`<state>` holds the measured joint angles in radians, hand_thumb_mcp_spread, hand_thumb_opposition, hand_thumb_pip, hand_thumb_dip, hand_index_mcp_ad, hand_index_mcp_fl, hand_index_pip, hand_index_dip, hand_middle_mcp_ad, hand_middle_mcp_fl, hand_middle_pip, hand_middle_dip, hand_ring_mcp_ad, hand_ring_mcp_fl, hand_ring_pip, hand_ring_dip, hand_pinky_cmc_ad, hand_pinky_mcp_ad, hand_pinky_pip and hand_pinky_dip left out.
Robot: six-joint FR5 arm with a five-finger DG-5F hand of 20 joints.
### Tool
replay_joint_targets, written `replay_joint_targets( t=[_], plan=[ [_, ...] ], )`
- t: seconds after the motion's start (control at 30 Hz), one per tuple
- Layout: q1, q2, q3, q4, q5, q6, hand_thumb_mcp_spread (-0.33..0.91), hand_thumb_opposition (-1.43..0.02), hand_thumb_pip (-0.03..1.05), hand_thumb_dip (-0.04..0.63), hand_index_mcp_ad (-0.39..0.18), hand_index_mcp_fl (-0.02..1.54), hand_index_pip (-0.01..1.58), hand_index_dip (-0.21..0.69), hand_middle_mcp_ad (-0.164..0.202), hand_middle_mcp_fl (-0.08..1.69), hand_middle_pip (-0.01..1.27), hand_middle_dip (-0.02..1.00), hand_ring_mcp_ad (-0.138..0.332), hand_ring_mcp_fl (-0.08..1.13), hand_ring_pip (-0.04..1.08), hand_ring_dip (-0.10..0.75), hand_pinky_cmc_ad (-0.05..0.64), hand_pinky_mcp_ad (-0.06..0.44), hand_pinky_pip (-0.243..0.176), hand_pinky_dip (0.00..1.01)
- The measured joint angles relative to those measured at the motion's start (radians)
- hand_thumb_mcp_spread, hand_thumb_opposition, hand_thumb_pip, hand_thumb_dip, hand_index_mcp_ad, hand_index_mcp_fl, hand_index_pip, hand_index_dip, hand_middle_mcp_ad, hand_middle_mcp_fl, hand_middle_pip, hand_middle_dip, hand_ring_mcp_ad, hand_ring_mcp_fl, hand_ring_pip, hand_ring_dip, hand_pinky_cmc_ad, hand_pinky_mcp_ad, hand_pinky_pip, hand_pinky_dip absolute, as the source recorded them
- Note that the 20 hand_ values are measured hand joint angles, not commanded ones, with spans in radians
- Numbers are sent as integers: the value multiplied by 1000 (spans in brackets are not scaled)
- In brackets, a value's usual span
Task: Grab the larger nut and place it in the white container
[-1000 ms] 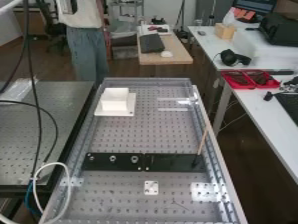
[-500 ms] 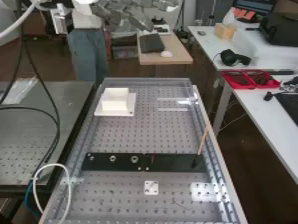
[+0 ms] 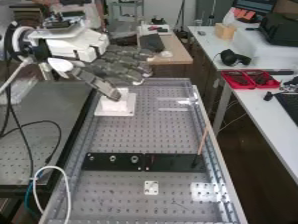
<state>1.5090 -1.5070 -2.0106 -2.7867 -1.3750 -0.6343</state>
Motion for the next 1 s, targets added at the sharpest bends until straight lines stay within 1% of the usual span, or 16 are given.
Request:
replay_joint_targets(
  t=[0.1,0.17,0.23,0.27,0.33,0.37,0.4,0.43,0.47,0.5,0.57,0.67,0.7,0.77,0.87,1.0],
  plan=[
    [-5,-12,-42,44,26,8,222,-747,646,112,-70,24,243,-58,63,37,136,220,173,0,75,113,363,309,-103,632],
    [-8,-28,-72,72,46,19,218,-761,646,126,-84,19,311,-75,63,38,138,223,173,0,75,117,361,305,-103,632],
    [-10,-43,-91,89,60,26,216,-775,648,126,-87,21,405,-73,63,52,133,222,176,-2,77,115,365,311,-103,648],
    [-12,-54,-103,100,67,32,220,-771,653,138,-94,24,466,-82,63,56,136,227,176,0,87,119,365,309,-103,646],
    [-15,-69,-120,118,75,34,227,-789,709,140,-105,24,564,-84,63,56,134,229,176,0,87,119,365,309,-103,654],
    [-18,-78,-129,130,79,34,234,-791,716,140,-110,19,595,-87,61,52,134,229,176,0,87,119,365,309,-103,661],
    [-20,-84,-135,138,80,34,230,-787,716,157,-119,24,641,-87,63,56,134,230,176,0,87,119,365,311,-101,663],
    [-23,-93,-144,152,82,33,250,-789,716,164,-120,21,712,-101,63,56,138,237,176,0,87,119,365,312,-101,663],
    [-27,-105,-154,167,84,33,244,-806,716,173,-124,19,784,-103,63,56,138,237,176,0,87,119,365,304,-101,663],
    [-29,-111,-157,173,84,34,244,-808,716,175,-131,24,836,-103,63,56,138,237,176,0,87,119,365,312,-101,660],
    [-39,-139,-173,203,83,37,262,-803,723,175,-138,24,977,-103,63,54,133,237,176,0,87,119,365,314,-103,665],
    [-49,-173,-186,231,81,43,258,-822,724,175,-152,23,1157,-103,63,54,133,237,173,0,87,119,365,314,-103,665],
    [-52,-179,-188,237,81,44,265,-822,724,175,-154,24,1190,-103,63,51,131,237,173,0,87,119,365,314,-103,665],
    [-59,-202,-199,273,82,47,279,-833,724,175,-155,23,1236,-82,63,52,131,237,173,0,87,119,365,314,-103,665],
    [-67,-227,-209,315,87,49,278,-833,724,175,-169,9,1382,-56,63,17,131,237,173,0,87,119,365,314,-103,665],
    [-72,-252,-223,370,99,56,278,-836,724,175,-169,9,1440,2,63,3,131,237,173,0,87,119,365,314,-103,665]
  ],
)
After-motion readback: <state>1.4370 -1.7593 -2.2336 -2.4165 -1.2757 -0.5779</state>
